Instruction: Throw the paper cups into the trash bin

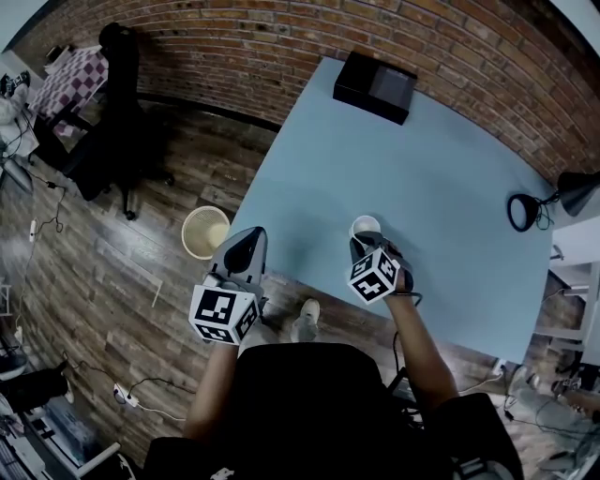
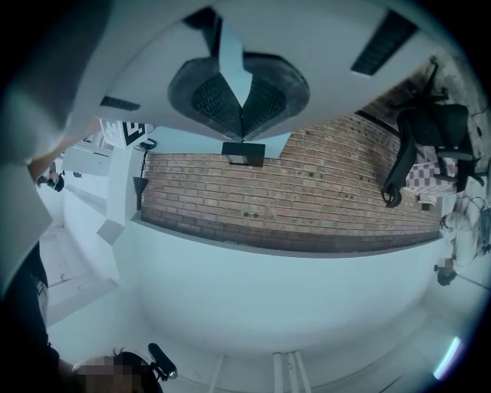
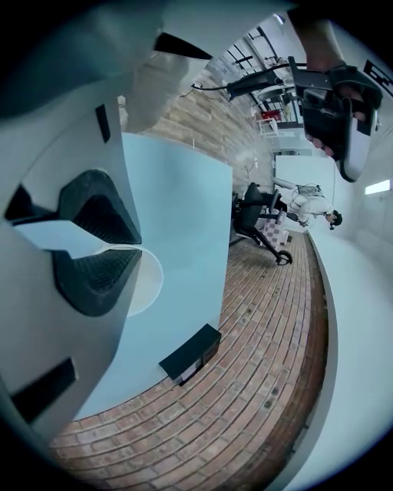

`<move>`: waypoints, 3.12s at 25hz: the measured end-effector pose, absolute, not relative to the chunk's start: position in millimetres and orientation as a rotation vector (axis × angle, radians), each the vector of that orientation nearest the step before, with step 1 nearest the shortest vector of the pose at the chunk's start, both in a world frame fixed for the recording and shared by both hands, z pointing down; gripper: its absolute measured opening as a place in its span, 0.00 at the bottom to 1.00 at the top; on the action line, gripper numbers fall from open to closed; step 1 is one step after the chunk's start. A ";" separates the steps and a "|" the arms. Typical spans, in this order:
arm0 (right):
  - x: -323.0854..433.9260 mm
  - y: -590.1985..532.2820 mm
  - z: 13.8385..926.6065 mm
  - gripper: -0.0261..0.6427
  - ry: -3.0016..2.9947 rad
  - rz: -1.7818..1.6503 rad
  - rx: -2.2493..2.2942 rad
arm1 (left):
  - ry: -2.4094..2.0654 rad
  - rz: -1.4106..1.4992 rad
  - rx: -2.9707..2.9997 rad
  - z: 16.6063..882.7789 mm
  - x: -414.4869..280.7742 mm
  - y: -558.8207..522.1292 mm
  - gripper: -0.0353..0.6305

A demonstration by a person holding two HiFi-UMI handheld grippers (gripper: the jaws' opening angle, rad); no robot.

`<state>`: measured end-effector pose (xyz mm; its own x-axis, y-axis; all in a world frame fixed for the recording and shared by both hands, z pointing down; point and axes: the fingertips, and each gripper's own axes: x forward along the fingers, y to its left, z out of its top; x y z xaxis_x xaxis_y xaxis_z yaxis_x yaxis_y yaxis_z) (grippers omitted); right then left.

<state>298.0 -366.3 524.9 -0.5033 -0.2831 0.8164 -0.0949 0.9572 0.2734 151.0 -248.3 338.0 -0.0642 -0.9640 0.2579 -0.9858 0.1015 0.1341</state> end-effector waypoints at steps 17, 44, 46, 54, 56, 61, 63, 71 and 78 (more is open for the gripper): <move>200.6 -320.1 497.6 0.08 -2.244 -0.306 0.052 | -2.269 0.121 1.682 341.8 88.0 -177.6 0.06; 18.6 -202.6 484.2 0.08 -2.238 -0.357 -0.042 | -2.331 0.091 1.636 345.0 -85.4 -69.0 0.06; 2.8 -195.1 486.0 0.08 -2.230 -0.365 -0.046 | -2.339 0.065 1.629 348.4 -101.5 -59.7 0.06; -63.2 -157.2 496.4 0.08 -2.205 -0.342 -0.057 | -2.301 0.012 1.597 366.6 -166.5 -8.1 0.06; -81.0 -145.5 495.2 0.08 -2.208 -0.337 -0.052 | -2.301 0.011 1.587 368.6 -183.8 7.0 0.06; -122.7 -119.5 491.6 0.08 -2.217 -0.333 -0.050 | -2.308 0.018 1.589 368.0 -223.1 35.0 0.06; -137.4 -109.0 490.0 0.08 -2.215 -0.334 -0.052 | -2.307 0.014 1.583 368.7 -237.0 46.3 0.06; -170.2 -72.9 499.0 0.08 -2.177 -0.332 -0.121 | -2.279 -0.016 1.459 404.1 -264.2 95.8 0.06; -200.6 -68.5 528.7 0.08 -2.128 -0.330 -0.209 | -2.239 -0.034 1.356 440.7 -272.5 101.9 0.06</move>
